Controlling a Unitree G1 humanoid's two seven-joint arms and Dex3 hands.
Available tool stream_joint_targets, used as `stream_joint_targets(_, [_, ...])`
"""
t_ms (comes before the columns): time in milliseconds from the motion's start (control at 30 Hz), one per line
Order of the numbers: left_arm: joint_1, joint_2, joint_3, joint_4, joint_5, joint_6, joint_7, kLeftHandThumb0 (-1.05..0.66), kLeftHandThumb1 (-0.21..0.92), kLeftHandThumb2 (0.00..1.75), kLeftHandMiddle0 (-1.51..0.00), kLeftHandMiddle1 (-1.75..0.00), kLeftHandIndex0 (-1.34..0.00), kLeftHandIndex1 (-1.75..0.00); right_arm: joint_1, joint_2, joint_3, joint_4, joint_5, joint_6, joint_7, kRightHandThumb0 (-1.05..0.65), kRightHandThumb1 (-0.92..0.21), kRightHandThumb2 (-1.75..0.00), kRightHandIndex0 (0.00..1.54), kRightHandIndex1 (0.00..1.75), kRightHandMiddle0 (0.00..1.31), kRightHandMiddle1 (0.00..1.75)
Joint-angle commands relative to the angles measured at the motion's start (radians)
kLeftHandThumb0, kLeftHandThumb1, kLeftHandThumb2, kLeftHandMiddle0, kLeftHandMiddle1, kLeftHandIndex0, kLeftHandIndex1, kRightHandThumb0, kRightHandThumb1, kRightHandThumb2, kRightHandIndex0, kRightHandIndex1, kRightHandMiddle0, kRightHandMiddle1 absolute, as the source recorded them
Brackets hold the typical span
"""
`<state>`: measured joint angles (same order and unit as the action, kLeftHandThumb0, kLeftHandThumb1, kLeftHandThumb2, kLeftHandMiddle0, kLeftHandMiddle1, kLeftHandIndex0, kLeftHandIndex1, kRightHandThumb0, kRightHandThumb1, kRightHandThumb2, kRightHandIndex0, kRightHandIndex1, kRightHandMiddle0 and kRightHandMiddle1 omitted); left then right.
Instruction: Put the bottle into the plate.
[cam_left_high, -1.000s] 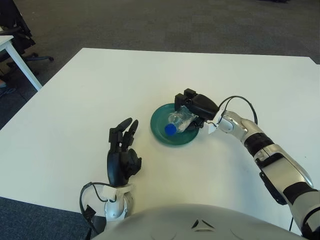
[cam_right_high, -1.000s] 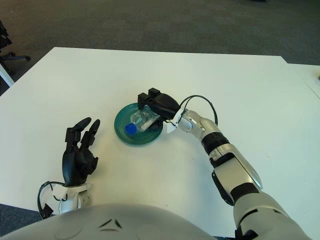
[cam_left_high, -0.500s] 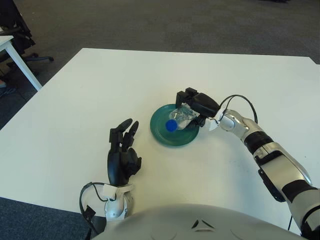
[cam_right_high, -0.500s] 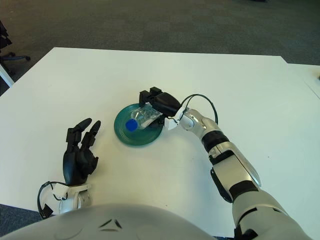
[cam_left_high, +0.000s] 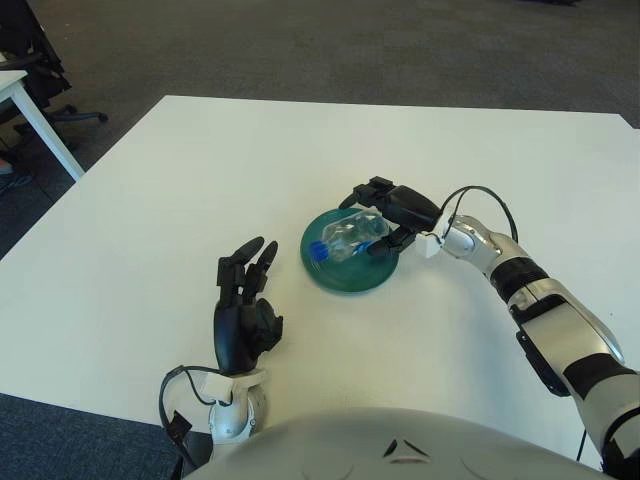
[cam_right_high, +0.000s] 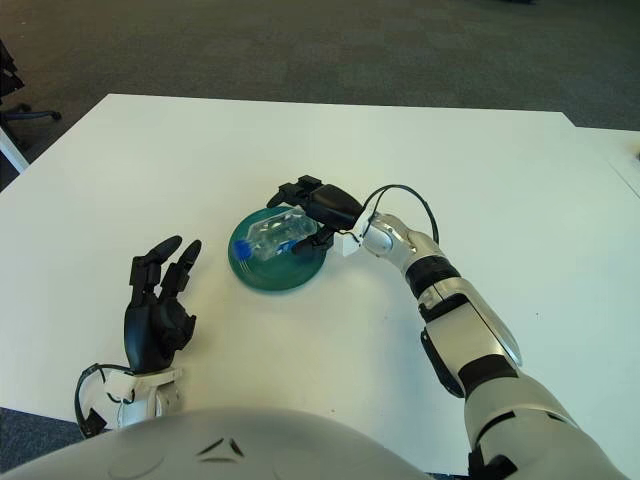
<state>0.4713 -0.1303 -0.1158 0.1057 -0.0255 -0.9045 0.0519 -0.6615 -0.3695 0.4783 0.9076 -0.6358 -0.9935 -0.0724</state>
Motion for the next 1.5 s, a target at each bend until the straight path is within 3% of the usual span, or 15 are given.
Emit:
stream_joint_targets(0, [-0.105, -0.035, -0.004, 0.213, 0.066, 0.002, 0.016, -0.92, 0.92, 0.79, -0.41, -0.34, -0.11, -1.11, -0.047, -0.009, -0.023, 0.028, 0.016, -0.047, -0.022, -1.05, -0.92, -0.55, 0.0, 0.01, 0.0, 0.01])
stream_joint_targets(200, [-0.114, -0.031, 0.004, 0.221, 0.065, 0.018, 0.021, -0.95, 0.92, 0.79, -0.4, -0.35, -0.11, -1.11, -0.056, -0.008, -0.048, 0.047, 0.061, -0.104, -0.009, -1.05, -0.92, -0.57, 0.0, 0.0, 0.0, 0.0])
stream_joint_targets(467, [-0.123, -0.029, 0.008, 0.23, 0.068, 0.027, 0.032, -0.96, 0.92, 0.8, -0.38, -0.36, -0.1, -1.11, -0.062, -0.006, -0.053, 0.063, 0.045, -0.136, -0.029, -1.05, -0.92, -0.59, 0.0, 0.0, 0.0, 0.0])
stream_joint_targets(900, [-0.141, -0.019, 0.013, 0.249, 0.064, 0.025, 0.031, -0.97, 0.92, 0.82, -0.36, -0.36, -0.09, -1.11, -0.074, -0.02, -0.065, 0.063, 0.054, -0.143, 0.004, -1.05, -0.92, -0.61, 0.0, 0.0, 0.0, 0.0])
stream_joint_targets(1233, [-0.159, -0.009, 0.02, 0.263, 0.054, 0.043, 0.026, -0.97, 0.92, 0.81, -0.37, -0.37, -0.11, -1.12, -0.124, -0.052, -0.086, 0.075, 0.037, -0.133, -0.018, -1.05, -0.92, -0.77, 0.0, 0.0, 0.0, 0.0])
stream_joint_targets(1333, [-0.165, -0.005, 0.024, 0.27, 0.058, 0.05, 0.029, -0.98, 0.92, 0.82, -0.36, -0.36, -0.11, -1.11, -0.176, -0.054, -0.112, 0.118, 0.114, -0.127, 0.059, -1.05, -0.92, -0.81, 0.0, 0.0, 0.0, 0.0])
stream_joint_targets(1467, [-0.19, 0.005, 0.031, 0.298, 0.053, 0.041, 0.021, -0.97, 0.92, 0.84, -0.36, -0.37, -0.09, -1.11, -0.211, -0.039, -0.178, 0.165, 0.347, -0.108, 0.293, -1.05, -0.92, -0.85, 0.0, 0.0, 0.0, 0.0])
